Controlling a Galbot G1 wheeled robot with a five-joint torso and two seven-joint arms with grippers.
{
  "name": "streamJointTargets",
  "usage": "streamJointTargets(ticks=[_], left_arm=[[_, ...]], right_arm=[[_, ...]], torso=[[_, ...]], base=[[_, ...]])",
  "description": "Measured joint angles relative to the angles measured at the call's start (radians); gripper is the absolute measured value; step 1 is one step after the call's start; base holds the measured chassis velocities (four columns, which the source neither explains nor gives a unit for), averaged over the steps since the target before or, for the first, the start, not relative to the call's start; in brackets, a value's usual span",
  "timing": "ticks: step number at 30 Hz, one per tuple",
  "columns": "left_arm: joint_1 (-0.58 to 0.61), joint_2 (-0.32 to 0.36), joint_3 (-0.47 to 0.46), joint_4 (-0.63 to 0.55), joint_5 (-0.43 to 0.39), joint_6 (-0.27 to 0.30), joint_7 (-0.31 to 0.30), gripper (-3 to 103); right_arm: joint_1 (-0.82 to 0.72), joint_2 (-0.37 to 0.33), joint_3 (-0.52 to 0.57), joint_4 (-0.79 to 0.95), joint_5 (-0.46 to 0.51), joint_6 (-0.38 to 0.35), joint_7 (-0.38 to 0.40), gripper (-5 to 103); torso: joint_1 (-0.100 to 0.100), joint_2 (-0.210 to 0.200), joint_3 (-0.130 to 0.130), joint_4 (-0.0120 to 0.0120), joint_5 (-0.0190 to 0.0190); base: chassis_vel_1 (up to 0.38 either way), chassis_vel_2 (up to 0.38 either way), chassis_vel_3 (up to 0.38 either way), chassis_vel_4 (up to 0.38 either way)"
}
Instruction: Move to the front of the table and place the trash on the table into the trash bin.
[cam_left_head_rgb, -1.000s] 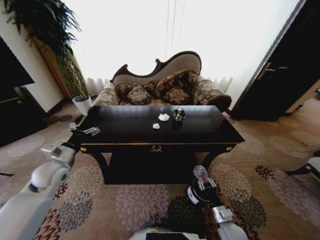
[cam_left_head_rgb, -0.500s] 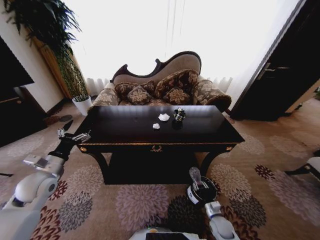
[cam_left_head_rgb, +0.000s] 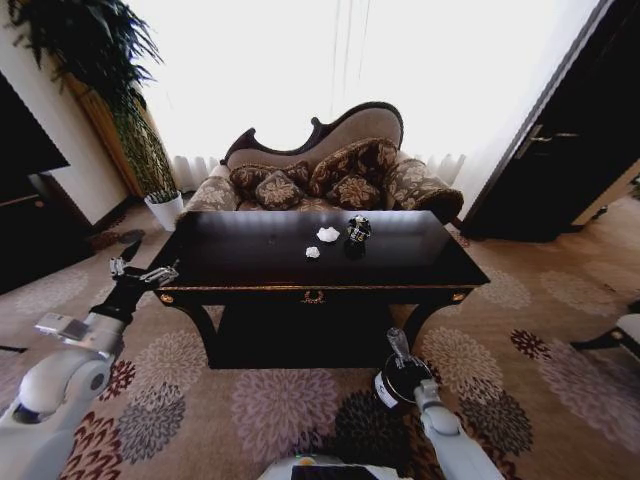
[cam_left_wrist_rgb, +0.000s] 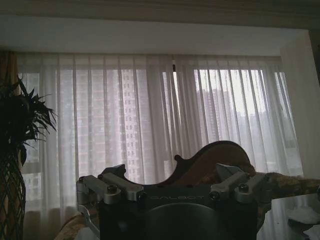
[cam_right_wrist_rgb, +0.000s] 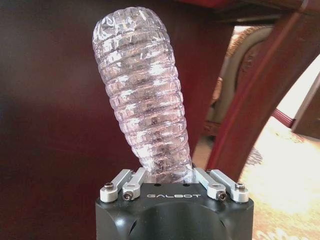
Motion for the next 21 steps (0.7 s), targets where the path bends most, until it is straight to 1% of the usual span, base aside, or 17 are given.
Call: streamJointTargets(ticks=[6,11,15,16,17,18,19,20,21], left_arm=[[-0.001,0.001,0.002,-0.006,-0.001,0.007,-0.006,100],[-0.008,0.001,0.009,-0.004,-0.002,0.012,-0.011,100],[-0.01,0.0,0.012,-0.003,-0.005,0.014,-0.011,100],[-0.01,0.0,0.011,-0.001,-0.006,0.014,-0.012,100],[-0.01,0.0,0.011,-0.001,-0.006,0.014,-0.012,100],[-0.011,-0.001,0.012,0.001,-0.007,0.014,-0.012,100],[-0.011,-0.001,0.012,0.001,-0.007,0.014,-0.012,100],[-0.011,-0.001,0.012,0.002,-0.008,0.014,-0.012,100],[-0.011,-0.001,0.012,0.002,-0.008,0.014,-0.012,100]], right_arm=[[0.042,0.004,0.032,-0.081,0.005,0.003,-0.017,25],[0.059,-0.017,0.046,-0.15,0.005,0.019,-0.025,25],[0.056,-0.024,0.05,-0.161,0.014,0.025,-0.037,25],[0.051,-0.022,0.05,-0.158,0.016,0.025,-0.044,22],[0.051,-0.022,0.05,-0.158,0.016,0.025,-0.044,22],[0.046,-0.017,0.05,-0.153,0.016,0.025,-0.048,25],[0.045,-0.016,0.05,-0.152,0.016,0.025,-0.049,25],[0.043,-0.009,0.052,-0.151,0.016,0.025,-0.05,36],[0.043,-0.006,0.053,-0.151,0.016,0.024,-0.051,36]], torso=[[0.0,0.0,0.0,0.0002,0.0],[0.0,0.0,0.0,-0.0001,0.0],[0.0,0.0,0.0,0.0,-0.0002],[0.0,0.0,0.0,0.0,-0.0001],[0.0,0.0,0.0,0.0,-0.0001],[0.0,0.0,0.0,-0.0001,-0.0001],[0.0,0.0,0.0,-0.0001,-0.0001],[0.0,0.0,0.0,0.0,-0.0001],[0.0,0.0,0.0,0.0001,0.0]], base=[[0.0,0.0,0.0,0.0],[0.0,0.0,0.0,0.0],[0.0,0.0,0.0,0.0],[0.0,0.0,0.0,0.0],[0.0,0.0,0.0,0.0],[0.0,0.0,0.0,0.0],[0.0,0.0,0.0,0.0],[0.0,0.0,0.0,0.0],[0.0,0.0,0.0,0.0]])
